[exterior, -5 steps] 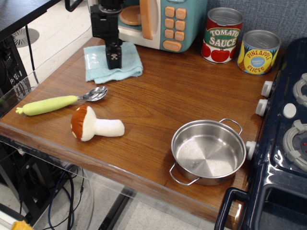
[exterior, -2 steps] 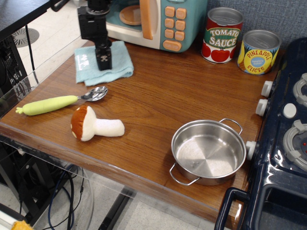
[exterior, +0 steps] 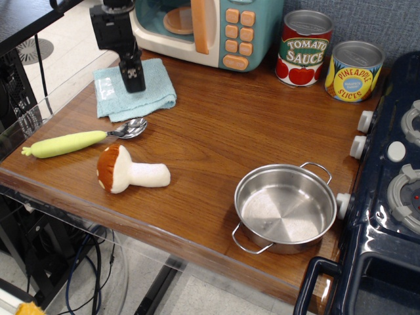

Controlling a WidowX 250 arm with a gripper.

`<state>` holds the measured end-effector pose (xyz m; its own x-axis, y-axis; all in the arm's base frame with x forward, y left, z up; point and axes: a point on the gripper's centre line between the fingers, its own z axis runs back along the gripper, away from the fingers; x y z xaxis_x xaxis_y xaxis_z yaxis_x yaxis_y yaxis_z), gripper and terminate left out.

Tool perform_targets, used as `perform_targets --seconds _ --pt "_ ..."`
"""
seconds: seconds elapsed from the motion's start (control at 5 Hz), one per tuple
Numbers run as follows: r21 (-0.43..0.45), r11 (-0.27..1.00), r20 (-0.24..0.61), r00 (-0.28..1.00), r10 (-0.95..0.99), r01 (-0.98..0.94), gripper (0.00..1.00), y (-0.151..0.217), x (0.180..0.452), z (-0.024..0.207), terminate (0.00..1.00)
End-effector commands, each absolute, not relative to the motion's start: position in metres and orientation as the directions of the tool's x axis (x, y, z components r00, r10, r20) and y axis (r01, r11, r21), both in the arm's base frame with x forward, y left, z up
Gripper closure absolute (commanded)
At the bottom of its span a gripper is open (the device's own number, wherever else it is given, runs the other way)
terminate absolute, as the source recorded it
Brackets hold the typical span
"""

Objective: Move the blue towel to the left side of the table

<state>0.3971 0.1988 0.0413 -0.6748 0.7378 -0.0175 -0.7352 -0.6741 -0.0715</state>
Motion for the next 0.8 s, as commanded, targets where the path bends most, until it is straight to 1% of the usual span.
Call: perform_targets --seconds 0.0,0.4,0.6 --pt "-0.266 -0.613 -0.027 -0.630 0.776 -0.744 0.00 0.1908 0.3910 0.1207 0.00" --pt "-0.266 -0.613 -0.027 -0.630 0.776 -0.744 0.00 0.1908 0.3910 0.1207 0.00" --pt "-0.266 -0.613 -0.027 -0.630 0.776 -0.744 0.00 0.1908 0.3910 0.1207 1.00"
